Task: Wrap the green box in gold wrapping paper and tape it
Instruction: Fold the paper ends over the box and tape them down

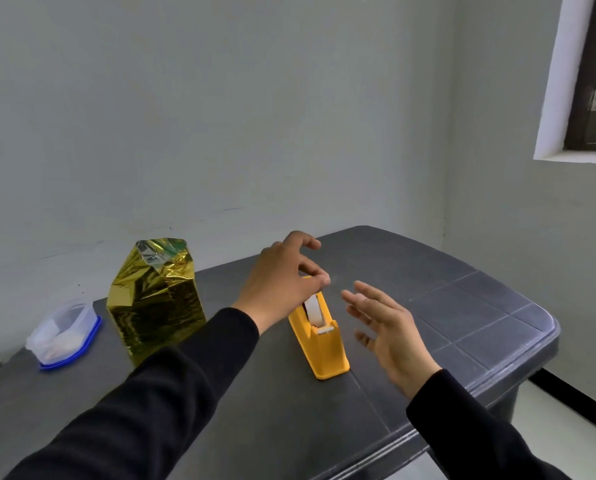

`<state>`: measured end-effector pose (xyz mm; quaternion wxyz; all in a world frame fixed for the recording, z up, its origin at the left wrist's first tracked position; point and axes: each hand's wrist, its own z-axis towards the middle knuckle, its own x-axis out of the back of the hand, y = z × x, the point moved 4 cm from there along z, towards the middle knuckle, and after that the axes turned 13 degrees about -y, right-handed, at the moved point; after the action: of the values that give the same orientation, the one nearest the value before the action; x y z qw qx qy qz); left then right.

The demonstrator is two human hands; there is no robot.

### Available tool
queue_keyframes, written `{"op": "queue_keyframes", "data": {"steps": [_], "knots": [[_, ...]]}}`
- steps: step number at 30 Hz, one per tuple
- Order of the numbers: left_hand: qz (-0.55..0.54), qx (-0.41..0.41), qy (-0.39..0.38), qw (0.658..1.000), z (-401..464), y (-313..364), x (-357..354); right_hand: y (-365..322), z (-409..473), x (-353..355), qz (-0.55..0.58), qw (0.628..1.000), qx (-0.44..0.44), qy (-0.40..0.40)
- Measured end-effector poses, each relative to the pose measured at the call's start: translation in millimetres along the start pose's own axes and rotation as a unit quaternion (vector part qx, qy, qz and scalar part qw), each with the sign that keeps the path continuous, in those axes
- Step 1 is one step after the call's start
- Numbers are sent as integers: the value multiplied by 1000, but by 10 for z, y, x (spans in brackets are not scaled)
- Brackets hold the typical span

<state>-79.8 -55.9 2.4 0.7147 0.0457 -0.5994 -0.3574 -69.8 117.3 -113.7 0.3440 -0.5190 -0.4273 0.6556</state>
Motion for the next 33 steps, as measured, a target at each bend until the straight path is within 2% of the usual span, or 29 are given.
{"op": "queue_keyframes", "data": {"steps": [4,11,14,18,19,23,26,28,33], "knots": [[3,22,-5,1000,-116,-19,368,-300,75,-443,-106,990,75,-64],[37,68,23,997,-453,-135,846,-362,233,-1004,-135,983,91,-83],[130,79,69,986,-608,-199,1099,-278,313,-1215,-114,989,70,-70],[95,86,171,977,-791,-343,1619,-123,457,-1408,-86,995,29,-51],[102,103,162,976,-819,-407,1705,-113,489,-1457,-82,995,27,-50],[90,201,44,974,-874,-728,1740,-119,629,-1750,-68,994,14,-84],[91,234,18,968,-851,-889,1630,-79,778,-1953,-70,993,-5,-94],[78,224,45,970,-828,-930,1593,-49,866,-2061,-74,992,-18,-96],[24,164,182,969,-843,-910,1633,24,998,-2209,-63,990,-56,-109]]}}
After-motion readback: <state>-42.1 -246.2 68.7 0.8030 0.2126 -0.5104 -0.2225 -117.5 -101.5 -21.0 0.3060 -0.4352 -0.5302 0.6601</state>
